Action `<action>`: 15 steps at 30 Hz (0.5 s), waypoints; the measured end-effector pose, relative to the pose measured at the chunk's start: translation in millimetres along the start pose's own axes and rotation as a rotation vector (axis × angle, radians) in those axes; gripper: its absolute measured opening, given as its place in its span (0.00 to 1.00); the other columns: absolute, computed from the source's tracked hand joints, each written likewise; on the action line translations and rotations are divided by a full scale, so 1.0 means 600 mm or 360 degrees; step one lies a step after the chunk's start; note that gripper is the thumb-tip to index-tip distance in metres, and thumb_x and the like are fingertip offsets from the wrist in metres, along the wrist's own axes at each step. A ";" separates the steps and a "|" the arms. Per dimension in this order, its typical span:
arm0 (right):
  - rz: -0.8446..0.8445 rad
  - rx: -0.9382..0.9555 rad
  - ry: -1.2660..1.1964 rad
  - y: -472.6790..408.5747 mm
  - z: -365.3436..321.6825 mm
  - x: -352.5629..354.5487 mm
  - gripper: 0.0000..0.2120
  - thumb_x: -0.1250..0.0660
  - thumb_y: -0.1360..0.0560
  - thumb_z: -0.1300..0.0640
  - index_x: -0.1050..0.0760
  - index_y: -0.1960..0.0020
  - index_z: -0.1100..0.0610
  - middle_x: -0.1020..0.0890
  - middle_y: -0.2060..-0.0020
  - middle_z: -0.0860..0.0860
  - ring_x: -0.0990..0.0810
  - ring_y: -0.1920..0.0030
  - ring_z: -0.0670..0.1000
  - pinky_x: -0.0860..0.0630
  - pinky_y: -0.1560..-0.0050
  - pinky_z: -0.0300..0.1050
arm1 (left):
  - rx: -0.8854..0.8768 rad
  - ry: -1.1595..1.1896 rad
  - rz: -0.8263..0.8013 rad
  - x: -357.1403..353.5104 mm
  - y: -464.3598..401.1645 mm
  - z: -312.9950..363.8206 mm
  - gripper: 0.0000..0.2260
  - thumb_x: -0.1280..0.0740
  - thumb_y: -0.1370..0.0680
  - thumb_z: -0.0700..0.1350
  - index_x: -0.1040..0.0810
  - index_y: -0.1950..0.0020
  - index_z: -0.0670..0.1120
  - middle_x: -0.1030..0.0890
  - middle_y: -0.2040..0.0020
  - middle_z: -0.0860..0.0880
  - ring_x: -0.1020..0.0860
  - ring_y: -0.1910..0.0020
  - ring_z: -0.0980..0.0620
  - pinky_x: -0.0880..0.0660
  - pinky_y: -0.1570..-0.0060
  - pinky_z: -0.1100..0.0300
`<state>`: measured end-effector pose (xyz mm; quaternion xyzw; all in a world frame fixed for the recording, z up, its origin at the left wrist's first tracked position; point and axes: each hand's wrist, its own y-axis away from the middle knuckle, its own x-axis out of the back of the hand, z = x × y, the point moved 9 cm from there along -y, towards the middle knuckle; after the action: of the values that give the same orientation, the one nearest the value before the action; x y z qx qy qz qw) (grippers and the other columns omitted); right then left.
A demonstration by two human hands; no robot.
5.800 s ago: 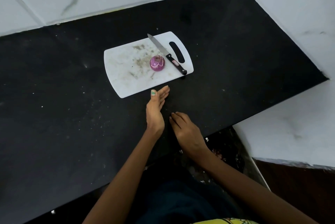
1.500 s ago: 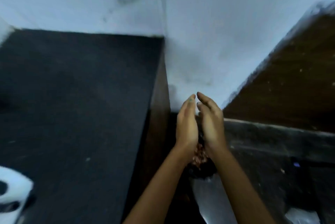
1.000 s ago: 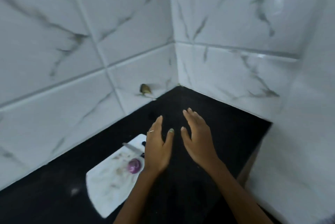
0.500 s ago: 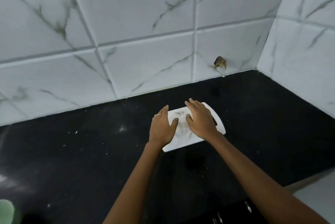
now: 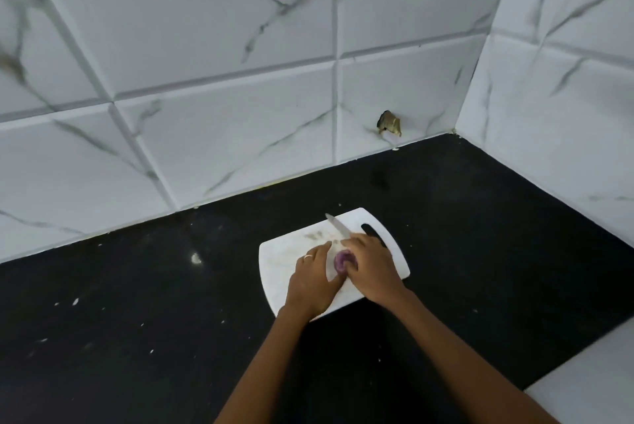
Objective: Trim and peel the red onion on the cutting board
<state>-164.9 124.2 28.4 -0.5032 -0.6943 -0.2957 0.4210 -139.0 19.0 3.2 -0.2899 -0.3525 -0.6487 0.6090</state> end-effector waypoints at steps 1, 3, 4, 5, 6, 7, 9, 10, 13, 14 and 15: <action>-0.0033 -0.0003 0.0000 -0.006 0.006 -0.003 0.19 0.38 0.23 0.57 0.31 0.32 0.53 0.30 0.32 0.50 0.33 0.32 0.52 0.35 0.32 0.49 | -0.0002 -0.0003 -0.0010 -0.006 -0.011 0.000 0.29 0.37 0.22 0.56 0.41 0.24 0.48 0.36 0.25 0.47 0.38 0.27 0.47 0.40 0.30 0.54; -0.0120 -0.0010 -0.0011 -0.024 0.020 -0.013 0.20 0.37 0.23 0.56 0.32 0.31 0.51 0.29 0.33 0.49 0.31 0.34 0.52 0.34 0.33 0.49 | 0.0019 -0.0005 -0.0033 -0.018 -0.035 -0.003 0.30 0.37 0.23 0.56 0.41 0.24 0.49 0.37 0.25 0.48 0.38 0.27 0.47 0.39 0.31 0.54; -0.0176 -0.0015 -0.0019 -0.033 0.025 -0.018 0.20 0.38 0.22 0.55 0.33 0.30 0.51 0.29 0.33 0.49 0.30 0.34 0.51 0.33 0.34 0.49 | 0.0037 0.0001 -0.0045 -0.022 -0.045 -0.004 0.30 0.36 0.23 0.56 0.41 0.24 0.49 0.37 0.25 0.48 0.38 0.27 0.47 0.38 0.31 0.54; -0.0230 -0.0016 -0.0026 -0.039 0.029 -0.024 0.20 0.38 0.22 0.55 0.33 0.30 0.51 0.29 0.33 0.49 0.29 0.35 0.51 0.32 0.34 0.50 | 0.0047 0.0004 -0.0055 -0.026 -0.051 -0.006 0.31 0.35 0.24 0.56 0.41 0.24 0.50 0.37 0.25 0.48 0.37 0.28 0.47 0.37 0.31 0.54; -0.0269 -0.0004 -0.0039 -0.049 0.034 -0.029 0.20 0.37 0.22 0.55 0.32 0.31 0.51 0.30 0.34 0.49 0.29 0.35 0.51 0.31 0.35 0.49 | 0.0059 0.0005 -0.0067 -0.031 -0.060 -0.007 0.31 0.35 0.24 0.56 0.41 0.24 0.50 0.37 0.25 0.48 0.37 0.29 0.48 0.36 0.32 0.54; -0.0305 0.0006 -0.0054 -0.054 0.037 -0.034 0.20 0.37 0.23 0.54 0.32 0.31 0.51 0.30 0.34 0.49 0.28 0.36 0.51 0.30 0.35 0.48 | 0.0067 0.0007 -0.0079 -0.036 -0.065 -0.009 0.31 0.34 0.25 0.57 0.41 0.25 0.51 0.36 0.26 0.49 0.36 0.29 0.48 0.35 0.33 0.54; -0.0330 0.0038 -0.0097 -0.066 0.040 -0.039 0.20 0.36 0.24 0.52 0.31 0.33 0.51 0.30 0.35 0.48 0.28 0.37 0.50 0.28 0.37 0.46 | 0.0083 0.0026 -0.0090 -0.046 -0.077 -0.016 0.32 0.33 0.26 0.57 0.40 0.25 0.52 0.34 0.27 0.50 0.34 0.32 0.50 0.32 0.35 0.56; -0.0340 0.0050 -0.0115 -0.070 0.042 -0.042 0.20 0.36 0.25 0.51 0.30 0.33 0.51 0.29 0.36 0.47 0.28 0.38 0.49 0.27 0.39 0.46 | 0.0090 0.0038 -0.0092 -0.050 -0.081 -0.018 0.32 0.32 0.26 0.58 0.40 0.25 0.52 0.33 0.28 0.50 0.33 0.33 0.51 0.32 0.36 0.58; -0.0417 0.0034 -0.0190 -0.082 0.056 -0.051 0.19 0.35 0.26 0.49 0.28 0.36 0.51 0.28 0.41 0.47 0.27 0.41 0.49 0.26 0.43 0.45 | 0.0033 0.0044 -0.0030 -0.052 -0.094 -0.022 0.32 0.30 0.30 0.60 0.34 0.29 0.53 0.29 0.34 0.53 0.31 0.37 0.53 0.33 0.39 0.63; -0.0444 0.0018 -0.0223 -0.084 0.061 -0.053 0.19 0.34 0.27 0.49 0.27 0.38 0.51 0.28 0.43 0.48 0.26 0.42 0.49 0.25 0.43 0.45 | 0.0017 0.0070 -0.0014 -0.053 -0.097 -0.022 0.30 0.30 0.31 0.61 0.31 0.31 0.54 0.27 0.36 0.54 0.30 0.40 0.54 0.32 0.41 0.64; -0.0459 0.0002 -0.0256 -0.085 0.066 -0.054 0.18 0.33 0.28 0.49 0.26 0.39 0.51 0.27 0.44 0.48 0.25 0.43 0.49 0.25 0.43 0.45 | 0.0005 0.0098 0.0001 -0.052 -0.098 -0.023 0.28 0.30 0.32 0.61 0.28 0.34 0.55 0.25 0.40 0.54 0.29 0.43 0.54 0.31 0.43 0.64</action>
<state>-220.2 126.2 -17.9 -0.4200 -0.7910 -0.3115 0.3176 -193.9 27.0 -36.1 -0.2690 -0.3346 -0.6566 0.6201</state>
